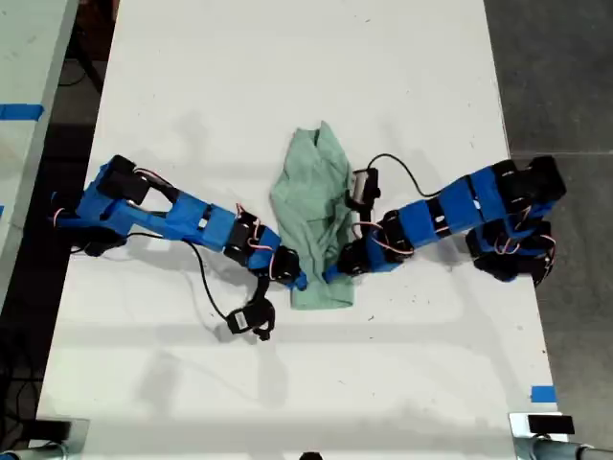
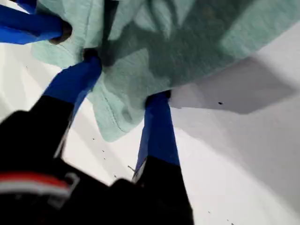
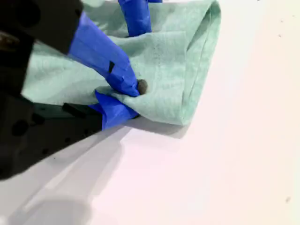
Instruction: Fold t shirt
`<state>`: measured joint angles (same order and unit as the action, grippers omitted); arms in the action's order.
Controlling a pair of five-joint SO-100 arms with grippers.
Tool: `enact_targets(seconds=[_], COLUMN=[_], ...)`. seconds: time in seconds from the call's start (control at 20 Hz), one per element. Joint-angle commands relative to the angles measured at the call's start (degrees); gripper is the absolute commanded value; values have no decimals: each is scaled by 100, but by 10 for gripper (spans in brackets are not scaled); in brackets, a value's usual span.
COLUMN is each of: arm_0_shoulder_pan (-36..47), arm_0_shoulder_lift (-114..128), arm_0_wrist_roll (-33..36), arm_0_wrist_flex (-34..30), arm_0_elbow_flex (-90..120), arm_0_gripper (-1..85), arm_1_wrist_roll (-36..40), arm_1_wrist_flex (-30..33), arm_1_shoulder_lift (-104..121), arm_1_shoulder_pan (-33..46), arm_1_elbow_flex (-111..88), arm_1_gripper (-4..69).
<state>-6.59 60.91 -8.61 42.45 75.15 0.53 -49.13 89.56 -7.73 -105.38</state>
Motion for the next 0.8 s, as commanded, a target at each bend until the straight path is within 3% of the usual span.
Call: enact_targets(seconds=[0.0,0.1,0.25,0.4,0.5,0.55,0.65,0.75], arm_0_shoulder_pan=[-132,-299,53,1318,2347,2733,3252,3621], arm_0_shoulder_lift=[193,562,1538,2364,2672,2751,2953,3480], arm_0_wrist_roll=[114,167,396,1116,1521,1679,1723,1898], arm_0_wrist_flex=[571,879,1503,1916,2021,1986,2074,2355], arm_0_elbow_flex=[-211,-211,-229,-396,-439,-466,-501,-501], arm_0_gripper=[-3,-3,-3,-3,-2,45,113,122], arm_1_wrist_roll=[-229,-114,519,1257,1318,1283,1239,1450], arm_1_wrist_flex=[-677,-1046,-2303,-2830,-3261,-3604,-4069,-4386], arm_1_shoulder_lift=[-202,-229,-229,35,308,396,738,1336], arm_1_shoulder_pan=[-246,-466,-26,1450,2698,3261,4008,4298], arm_1_elbow_flex=[888,1705,3524,4254,4184,4148,3955,3885], arm_1_gripper=[16,16,16,16,15,16,229,272])
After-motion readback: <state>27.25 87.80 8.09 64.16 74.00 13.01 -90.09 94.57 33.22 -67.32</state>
